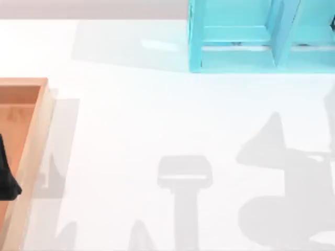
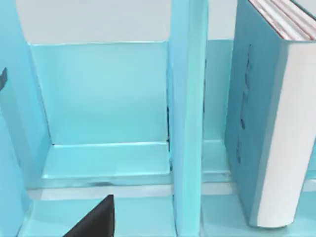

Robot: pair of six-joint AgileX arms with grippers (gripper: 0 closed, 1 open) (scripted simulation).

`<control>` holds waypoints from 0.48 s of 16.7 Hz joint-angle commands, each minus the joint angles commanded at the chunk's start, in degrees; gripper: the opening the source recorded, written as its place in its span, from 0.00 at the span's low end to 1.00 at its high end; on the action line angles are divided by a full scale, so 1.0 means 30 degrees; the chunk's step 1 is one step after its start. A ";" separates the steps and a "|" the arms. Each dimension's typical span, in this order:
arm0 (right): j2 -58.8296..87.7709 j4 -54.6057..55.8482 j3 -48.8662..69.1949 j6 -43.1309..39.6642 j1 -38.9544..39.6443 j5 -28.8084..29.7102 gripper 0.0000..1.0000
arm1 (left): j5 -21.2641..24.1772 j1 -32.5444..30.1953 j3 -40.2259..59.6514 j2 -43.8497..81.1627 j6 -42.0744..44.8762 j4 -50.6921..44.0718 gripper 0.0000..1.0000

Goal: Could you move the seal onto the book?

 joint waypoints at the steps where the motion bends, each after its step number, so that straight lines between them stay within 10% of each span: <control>1: 0.1886 0.0962 0.0720 -0.0013 -0.0333 -0.0302 1.00 | 0.0000 0.0000 0.0000 0.0000 0.0000 0.0000 1.00; 8: 1.0315 0.6335 0.4864 -0.0262 -0.2017 -0.1834 1.00 | 0.0000 0.0000 0.0000 0.0000 0.0000 0.0000 1.00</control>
